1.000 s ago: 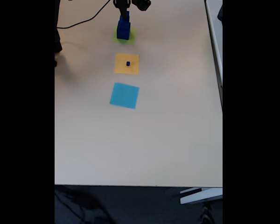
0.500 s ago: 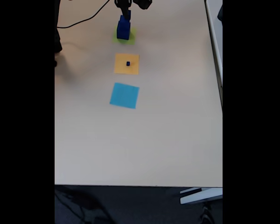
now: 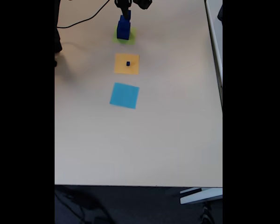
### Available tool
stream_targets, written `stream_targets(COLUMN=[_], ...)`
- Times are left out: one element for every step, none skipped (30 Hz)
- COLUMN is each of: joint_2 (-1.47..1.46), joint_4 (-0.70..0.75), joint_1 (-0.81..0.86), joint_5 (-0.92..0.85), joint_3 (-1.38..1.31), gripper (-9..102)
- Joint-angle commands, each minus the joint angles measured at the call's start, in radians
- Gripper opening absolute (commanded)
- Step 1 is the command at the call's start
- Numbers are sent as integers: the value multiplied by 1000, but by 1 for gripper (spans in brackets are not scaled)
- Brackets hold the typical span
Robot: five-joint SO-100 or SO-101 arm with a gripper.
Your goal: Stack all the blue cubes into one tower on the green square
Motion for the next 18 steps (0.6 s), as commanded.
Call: stream_targets(joint_2=[14, 14, 14, 17, 18, 20, 21, 23, 25, 26, 26, 28, 28, 28, 28, 28, 28, 28], joint_4=[3, 5, 8, 9, 12, 18, 23, 26, 29, 34, 37, 40, 41, 43, 43, 43, 43, 43], joint_1=[-2, -2, 0, 0, 0, 0, 0, 2, 3, 5, 6, 8, 9, 12, 14, 14, 14, 14], joint_5=[-15, -23, -28, -31, -38, -43, -48, -58, -66, -72, -81, -89, -95, -98, -101, -104, -104, -104], joint_3=[-17, -20, -25, -25, -28, -34, -38, -41, -44, -51, -57, -61, -67, -72, -75, -75, -75, -75], gripper=[0, 0, 0, 0, 0, 0, 0, 0, 0, 0, 0, 0, 0, 0, 0, 0, 0, 0])
